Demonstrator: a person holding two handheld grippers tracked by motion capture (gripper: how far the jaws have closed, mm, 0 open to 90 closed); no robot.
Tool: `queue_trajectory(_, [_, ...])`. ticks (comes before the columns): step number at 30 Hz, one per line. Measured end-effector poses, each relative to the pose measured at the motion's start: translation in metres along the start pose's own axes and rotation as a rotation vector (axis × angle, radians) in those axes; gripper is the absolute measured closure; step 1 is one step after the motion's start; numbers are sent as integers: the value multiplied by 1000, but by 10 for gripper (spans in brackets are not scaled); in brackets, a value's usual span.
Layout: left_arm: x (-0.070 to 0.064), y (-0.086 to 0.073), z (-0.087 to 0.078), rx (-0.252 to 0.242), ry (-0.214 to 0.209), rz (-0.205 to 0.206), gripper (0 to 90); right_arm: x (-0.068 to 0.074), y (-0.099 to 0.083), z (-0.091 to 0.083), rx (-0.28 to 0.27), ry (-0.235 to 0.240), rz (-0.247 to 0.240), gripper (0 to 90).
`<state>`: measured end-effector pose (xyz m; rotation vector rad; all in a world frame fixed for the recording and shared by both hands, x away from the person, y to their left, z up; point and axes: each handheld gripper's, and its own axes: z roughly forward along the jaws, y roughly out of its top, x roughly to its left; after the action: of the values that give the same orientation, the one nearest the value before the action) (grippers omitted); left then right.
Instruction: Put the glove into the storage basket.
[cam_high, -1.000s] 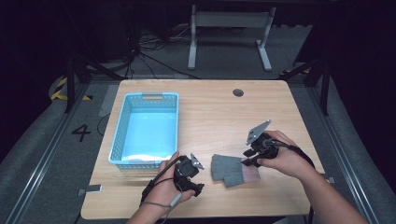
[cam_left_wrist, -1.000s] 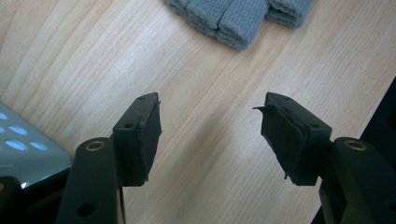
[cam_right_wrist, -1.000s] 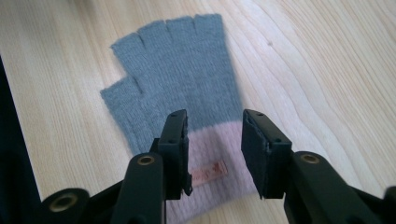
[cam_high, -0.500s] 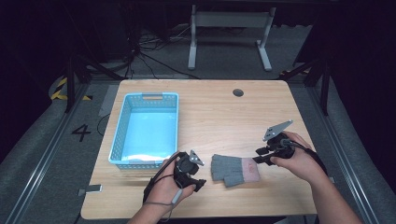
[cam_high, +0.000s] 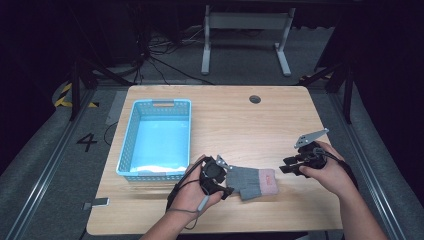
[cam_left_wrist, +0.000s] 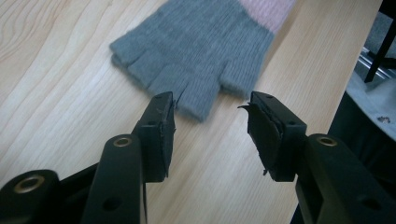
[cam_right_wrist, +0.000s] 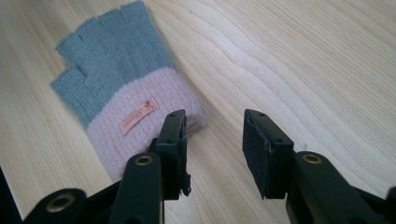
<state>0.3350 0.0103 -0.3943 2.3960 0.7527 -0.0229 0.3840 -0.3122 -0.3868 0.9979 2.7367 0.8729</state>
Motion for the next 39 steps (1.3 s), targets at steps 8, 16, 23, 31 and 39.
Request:
queue_trajectory(8, [-1,23,13,-8,-13,23,477,-7,-7,0,-1,3,21,603])
queue_trajectory(16, [-1,36,29,-15,-5,49,428,-12,-10,1,-6,14,33,597])
queue_trajectory(23, [0,43,47,-15,-16,59,394,-15,-12,1,-12,25,41,594])
queue_trajectory(31, [3,48,65,21,20,71,329,-16,-14,2,-14,30,45,585])
queue_trajectory(39, [2,51,78,45,21,78,293,-17,-14,2,-14,38,48,580])
